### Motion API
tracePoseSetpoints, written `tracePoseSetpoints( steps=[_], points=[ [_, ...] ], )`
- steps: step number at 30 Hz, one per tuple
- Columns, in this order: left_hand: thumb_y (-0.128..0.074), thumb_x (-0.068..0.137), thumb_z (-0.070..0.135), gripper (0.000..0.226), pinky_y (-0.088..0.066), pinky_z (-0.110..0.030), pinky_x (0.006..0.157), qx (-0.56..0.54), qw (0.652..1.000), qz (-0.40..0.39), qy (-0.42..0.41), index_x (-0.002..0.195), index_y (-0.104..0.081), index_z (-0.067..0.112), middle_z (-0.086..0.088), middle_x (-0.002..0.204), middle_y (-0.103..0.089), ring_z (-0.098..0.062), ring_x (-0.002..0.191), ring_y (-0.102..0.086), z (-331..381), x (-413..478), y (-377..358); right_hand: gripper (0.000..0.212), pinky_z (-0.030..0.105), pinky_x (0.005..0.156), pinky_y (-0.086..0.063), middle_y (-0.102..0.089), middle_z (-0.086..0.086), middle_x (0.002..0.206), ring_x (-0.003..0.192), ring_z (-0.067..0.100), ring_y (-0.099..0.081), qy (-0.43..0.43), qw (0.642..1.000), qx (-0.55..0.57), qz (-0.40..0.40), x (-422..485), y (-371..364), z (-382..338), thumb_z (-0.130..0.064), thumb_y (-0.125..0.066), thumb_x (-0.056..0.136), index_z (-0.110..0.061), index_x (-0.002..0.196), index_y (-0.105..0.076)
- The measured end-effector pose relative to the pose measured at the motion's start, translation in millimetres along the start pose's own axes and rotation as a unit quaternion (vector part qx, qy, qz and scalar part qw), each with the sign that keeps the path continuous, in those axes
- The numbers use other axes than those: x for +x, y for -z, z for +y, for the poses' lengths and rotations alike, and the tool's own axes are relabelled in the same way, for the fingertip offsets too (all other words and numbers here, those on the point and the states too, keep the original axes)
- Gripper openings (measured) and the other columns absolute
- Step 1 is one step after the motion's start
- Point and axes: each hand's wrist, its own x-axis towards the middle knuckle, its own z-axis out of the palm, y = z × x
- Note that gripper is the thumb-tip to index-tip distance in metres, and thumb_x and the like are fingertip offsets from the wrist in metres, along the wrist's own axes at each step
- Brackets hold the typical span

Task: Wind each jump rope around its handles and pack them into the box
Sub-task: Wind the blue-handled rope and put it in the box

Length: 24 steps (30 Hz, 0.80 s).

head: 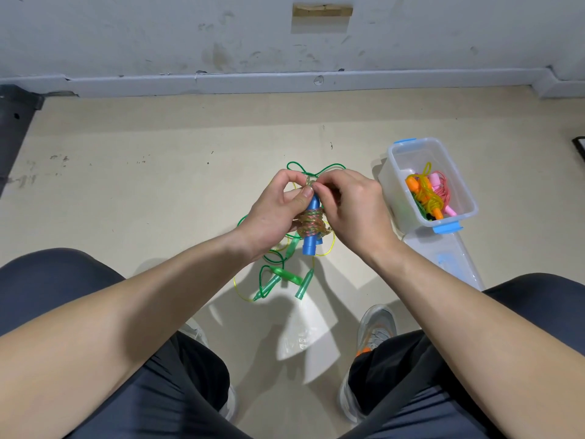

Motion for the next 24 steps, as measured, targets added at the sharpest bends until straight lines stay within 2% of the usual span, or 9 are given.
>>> tracePoseSetpoints(
  steps=[4,7,9,11,15,19,22,24],
  points=[
    [-0.044,0.109,0.024,0.014,-0.056,-0.028,0.065,0.003,0.999,0.029,0.02,0.109,-0.056,0.017,-0.003,0.089,-0.068,-0.015,0.069,-0.065,1.7,0.5,-1.5,0.011,0.033,0.068,-0.05,-0.069,-0.002,0.079,0.072,0.017,-0.062,-0.058,0.997,0.043,0.0,-1.0,-3.6,1.5,-0.019,-0.065,0.094,-0.013,0.086,-0.07],
    [-0.038,0.109,0.015,0.026,-0.059,-0.036,0.072,-0.018,0.997,0.059,0.044,0.103,-0.063,0.019,-0.003,0.088,-0.066,-0.016,0.069,-0.067,3.6,2.9,-0.5,0.008,0.032,0.069,-0.052,-0.069,-0.004,0.078,0.073,0.013,-0.064,-0.116,0.988,0.104,-0.003,-0.5,-4.6,0.5,-0.019,-0.07,0.091,-0.016,0.084,-0.072],
    [-0.043,0.107,0.011,0.022,-0.056,-0.03,0.06,-0.003,0.997,0.064,0.036,0.102,-0.064,0.018,-0.005,0.082,-0.064,-0.017,0.063,-0.061,4.1,2.9,-0.2,0.005,0.03,0.07,-0.051,-0.067,-0.002,0.08,0.075,0.013,-0.063,-0.149,0.979,0.135,0.004,-0.4,-4.5,-1.4,-0.018,-0.073,0.088,-0.018,0.083,-0.073],
    [-0.05,0.106,0.015,0.014,-0.053,-0.026,0.057,0.009,0.998,0.056,0.031,0.102,-0.063,0.018,-0.009,0.084,-0.065,-0.022,0.068,-0.059,3.6,1.8,-0.2,0.006,0.032,0.072,-0.053,-0.066,-0.001,0.083,0.077,0.012,-0.063,-0.184,0.971,0.156,0.009,-0.9,-4.4,-2.5,-0.018,-0.075,0.087,-0.022,0.082,-0.074],
    [-0.055,0.104,0.017,0.005,-0.057,-0.032,0.064,0.013,0.999,0.033,0.022,0.102,-0.06,0.019,-0.015,0.094,-0.072,-0.029,0.082,-0.062,3.3,1.8,1.0,0.016,0.042,0.064,-0.061,-0.07,-0.003,0.075,0.067,0.016,-0.068,-0.291,0.918,0.269,0.02,-1.1,-1.4,-6.8,-0.013,-0.078,0.085,-0.025,0.076,-0.072],
    [-0.054,0.104,0.013,0.009,-0.059,-0.039,0.072,0.014,0.999,0.043,0.006,0.102,-0.062,0.018,-0.014,0.093,-0.075,-0.029,0.08,-0.069,5.2,0.0,-0.5,0.016,0.032,0.057,-0.057,-0.068,-0.002,0.068,0.062,0.015,-0.065,-0.321,0.89,0.319,0.045,-2.4,0.5,-13.2,-0.011,-0.081,0.083,-0.019,0.076,-0.07],
    [-0.056,0.104,0.015,0.01,-0.059,-0.052,0.078,0.017,0.998,0.057,0.002,0.099,-0.063,0.02,-0.02,0.099,-0.075,-0.041,0.085,-0.071,4.3,-1.6,-1.8,0.012,0.026,0.054,-0.053,-0.067,-0.002,0.067,0.061,0.011,-0.063,-0.335,0.865,0.371,0.038,-3.9,1.1,-15.9,-0.006,-0.078,0.085,-0.011,0.079,-0.069],
    [-0.055,0.104,0.017,0.01,-0.061,-0.049,0.073,0.019,0.998,0.061,-0.002,0.097,-0.062,0.02,-0.016,0.096,-0.075,-0.047,0.088,-0.071,4.7,-1.8,-2.5,0.009,0.022,0.052,-0.051,-0.067,-0.002,0.067,0.059,0.007,-0.063,-0.335,0.848,0.408,0.036,-3.4,1.8,-16.8,-0.002,-0.075,0.087,-0.007,0.082,-0.069]
  ],
)
